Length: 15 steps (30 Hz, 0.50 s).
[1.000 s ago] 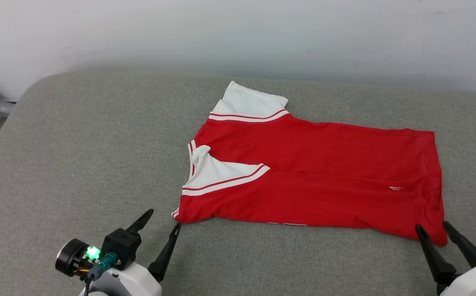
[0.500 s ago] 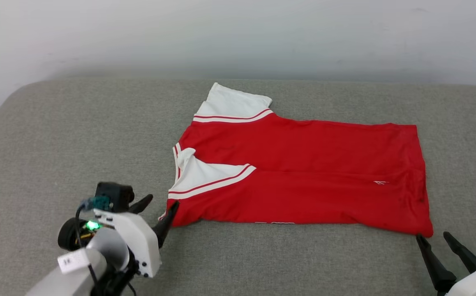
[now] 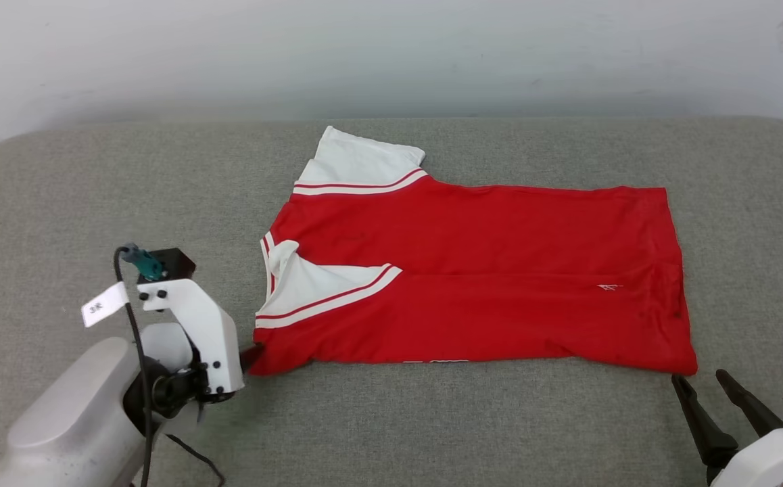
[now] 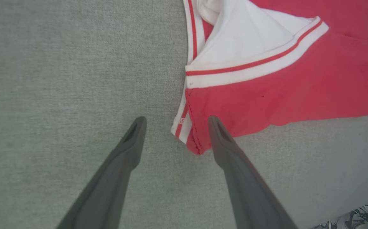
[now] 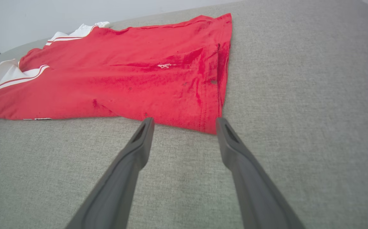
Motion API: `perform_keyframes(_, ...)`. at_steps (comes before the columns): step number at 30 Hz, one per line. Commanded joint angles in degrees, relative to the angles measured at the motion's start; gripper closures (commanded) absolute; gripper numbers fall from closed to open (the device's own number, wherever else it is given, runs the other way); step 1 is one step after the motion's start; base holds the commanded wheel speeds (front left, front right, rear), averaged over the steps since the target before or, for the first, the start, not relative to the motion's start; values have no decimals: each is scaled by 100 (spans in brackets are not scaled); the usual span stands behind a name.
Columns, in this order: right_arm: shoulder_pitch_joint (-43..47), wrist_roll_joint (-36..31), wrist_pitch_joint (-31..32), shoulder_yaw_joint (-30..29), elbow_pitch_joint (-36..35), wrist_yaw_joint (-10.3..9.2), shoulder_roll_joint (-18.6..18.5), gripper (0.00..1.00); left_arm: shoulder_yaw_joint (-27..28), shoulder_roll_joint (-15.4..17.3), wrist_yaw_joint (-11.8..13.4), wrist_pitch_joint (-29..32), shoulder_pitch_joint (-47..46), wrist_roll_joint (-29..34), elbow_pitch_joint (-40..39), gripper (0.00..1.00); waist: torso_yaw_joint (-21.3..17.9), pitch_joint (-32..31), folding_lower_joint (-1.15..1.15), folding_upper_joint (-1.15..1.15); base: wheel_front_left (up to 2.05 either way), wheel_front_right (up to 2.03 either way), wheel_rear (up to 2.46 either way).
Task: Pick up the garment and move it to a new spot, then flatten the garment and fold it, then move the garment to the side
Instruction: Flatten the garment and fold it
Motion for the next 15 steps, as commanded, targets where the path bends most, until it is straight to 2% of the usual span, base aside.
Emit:
perform_keyframes(1,-77,23,-2,24,-2,-5,21,0,21,-99,20,162,-25,-154,57,0,-19,15,0,0,0,0,0)
perform_keyframes(10,-157,79,-19,100,-3,-5,54,0,-27,-225,18,413,-65,-298,278,0,-52,134,0,0,0,0,0)
perform_keyframes(15,-239,86,-4,153,-17,-5,73,0,-42,-286,-79,439,-103,-329,441,0,-73,224,0,0,0,0,0)
